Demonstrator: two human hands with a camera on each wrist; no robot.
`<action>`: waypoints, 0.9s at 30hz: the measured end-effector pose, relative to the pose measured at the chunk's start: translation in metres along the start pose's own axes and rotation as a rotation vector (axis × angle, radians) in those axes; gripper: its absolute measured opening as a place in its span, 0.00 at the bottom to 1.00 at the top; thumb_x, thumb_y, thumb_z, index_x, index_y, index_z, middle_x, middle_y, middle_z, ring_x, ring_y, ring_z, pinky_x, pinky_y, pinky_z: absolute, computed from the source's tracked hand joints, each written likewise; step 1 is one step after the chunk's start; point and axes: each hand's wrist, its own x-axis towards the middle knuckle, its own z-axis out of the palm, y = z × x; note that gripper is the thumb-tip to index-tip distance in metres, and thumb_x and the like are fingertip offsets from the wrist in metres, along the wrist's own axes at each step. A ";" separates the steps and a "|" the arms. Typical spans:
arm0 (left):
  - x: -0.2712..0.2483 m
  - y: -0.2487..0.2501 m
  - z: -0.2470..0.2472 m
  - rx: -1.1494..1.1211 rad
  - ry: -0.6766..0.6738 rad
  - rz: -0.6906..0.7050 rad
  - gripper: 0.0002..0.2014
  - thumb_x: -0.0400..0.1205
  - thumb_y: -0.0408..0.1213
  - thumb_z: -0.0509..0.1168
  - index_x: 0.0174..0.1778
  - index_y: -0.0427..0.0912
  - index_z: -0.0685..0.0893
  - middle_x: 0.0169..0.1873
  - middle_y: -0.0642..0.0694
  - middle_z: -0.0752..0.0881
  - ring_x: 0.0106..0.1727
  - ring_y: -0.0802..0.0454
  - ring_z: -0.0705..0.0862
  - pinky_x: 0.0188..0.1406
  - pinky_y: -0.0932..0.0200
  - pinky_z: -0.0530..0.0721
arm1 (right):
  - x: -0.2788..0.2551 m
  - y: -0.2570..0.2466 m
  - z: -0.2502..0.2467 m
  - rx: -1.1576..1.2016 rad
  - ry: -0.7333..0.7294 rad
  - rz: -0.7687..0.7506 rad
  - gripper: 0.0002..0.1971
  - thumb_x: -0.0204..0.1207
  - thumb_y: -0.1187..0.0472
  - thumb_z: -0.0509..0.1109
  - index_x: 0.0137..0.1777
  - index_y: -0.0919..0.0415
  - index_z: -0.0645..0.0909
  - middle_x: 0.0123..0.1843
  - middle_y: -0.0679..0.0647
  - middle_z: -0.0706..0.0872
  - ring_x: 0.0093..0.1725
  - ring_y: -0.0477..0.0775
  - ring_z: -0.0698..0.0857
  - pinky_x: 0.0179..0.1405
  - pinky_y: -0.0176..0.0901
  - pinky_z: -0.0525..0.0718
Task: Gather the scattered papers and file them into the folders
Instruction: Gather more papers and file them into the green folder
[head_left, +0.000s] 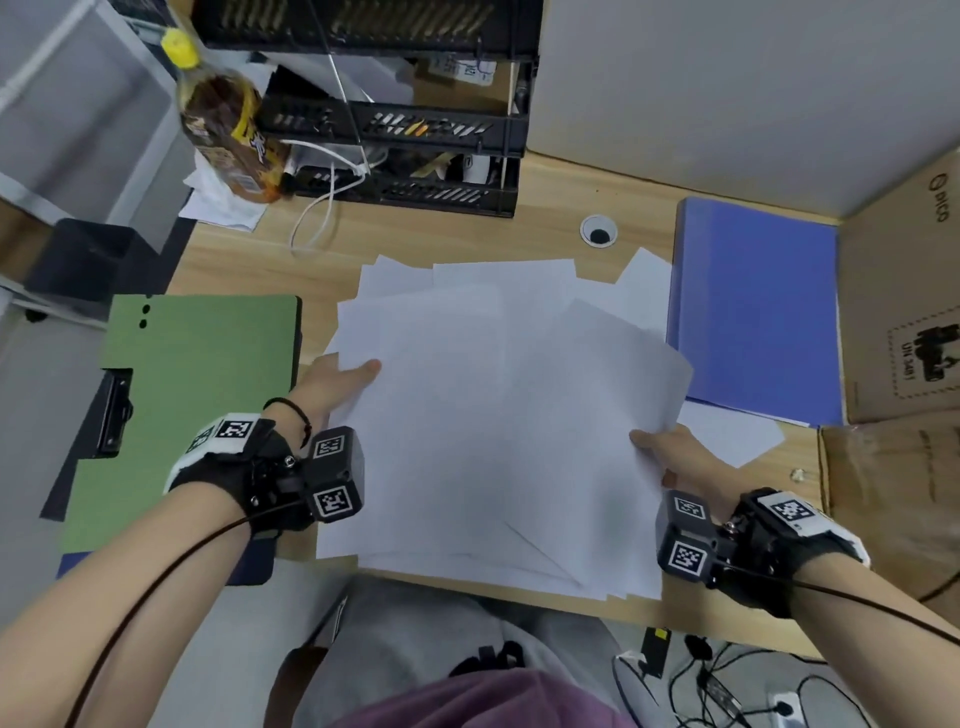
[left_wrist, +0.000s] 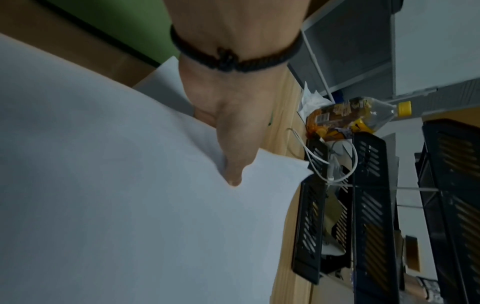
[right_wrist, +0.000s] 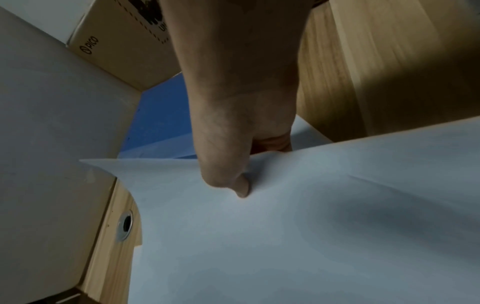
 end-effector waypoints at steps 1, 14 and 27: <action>0.003 0.002 0.001 0.013 -0.042 0.001 0.11 0.82 0.43 0.68 0.58 0.44 0.80 0.58 0.47 0.85 0.47 0.52 0.85 0.54 0.52 0.79 | -0.002 -0.002 -0.001 -0.001 -0.030 -0.003 0.04 0.85 0.66 0.62 0.54 0.63 0.79 0.36 0.57 0.89 0.32 0.55 0.88 0.22 0.35 0.82; 0.013 0.011 0.066 -0.012 -0.300 -0.070 0.12 0.81 0.44 0.69 0.58 0.47 0.82 0.55 0.49 0.88 0.53 0.51 0.86 0.50 0.60 0.84 | 0.016 -0.021 0.038 0.223 -0.119 0.005 0.30 0.73 0.41 0.74 0.70 0.57 0.79 0.61 0.56 0.90 0.60 0.60 0.89 0.67 0.60 0.82; 0.016 0.025 0.099 -0.027 -0.104 0.160 0.29 0.74 0.36 0.75 0.71 0.43 0.72 0.63 0.46 0.78 0.59 0.54 0.80 0.51 0.68 0.80 | 0.021 -0.032 0.056 0.133 -0.061 -0.124 0.17 0.79 0.66 0.71 0.67 0.66 0.81 0.50 0.55 0.91 0.47 0.55 0.91 0.43 0.46 0.89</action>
